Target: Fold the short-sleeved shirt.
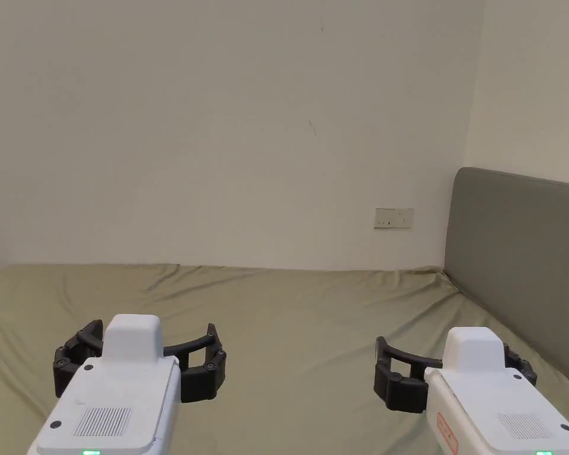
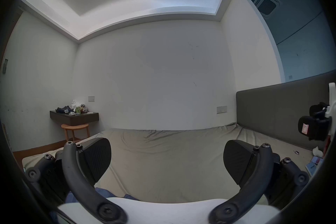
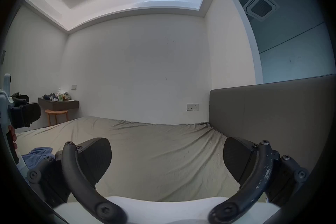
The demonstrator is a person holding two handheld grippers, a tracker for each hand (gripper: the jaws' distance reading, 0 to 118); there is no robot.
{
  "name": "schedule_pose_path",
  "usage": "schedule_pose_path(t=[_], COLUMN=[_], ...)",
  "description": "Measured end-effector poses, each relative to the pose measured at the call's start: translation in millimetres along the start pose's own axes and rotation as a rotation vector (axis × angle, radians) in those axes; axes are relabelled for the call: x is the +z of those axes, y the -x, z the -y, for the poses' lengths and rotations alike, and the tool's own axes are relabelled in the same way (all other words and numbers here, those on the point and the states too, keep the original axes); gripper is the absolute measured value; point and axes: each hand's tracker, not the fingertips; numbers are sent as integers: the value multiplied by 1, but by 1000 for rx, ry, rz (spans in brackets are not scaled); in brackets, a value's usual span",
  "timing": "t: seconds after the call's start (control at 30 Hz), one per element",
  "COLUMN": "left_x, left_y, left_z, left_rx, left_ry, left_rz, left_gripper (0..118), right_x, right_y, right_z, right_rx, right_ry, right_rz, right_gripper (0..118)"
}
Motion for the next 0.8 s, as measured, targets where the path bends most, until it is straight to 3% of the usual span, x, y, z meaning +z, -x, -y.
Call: schedule_pose_path(t=[0.8], left_x=[0], left_y=[2], left_z=[8], left_rx=[31], left_ry=[34], left_rz=[-19], left_gripper=[118], right_x=[4], right_y=[8], right_z=[-4], right_rx=[7], right_ry=[-12], right_rz=[-64], right_gripper=[118])
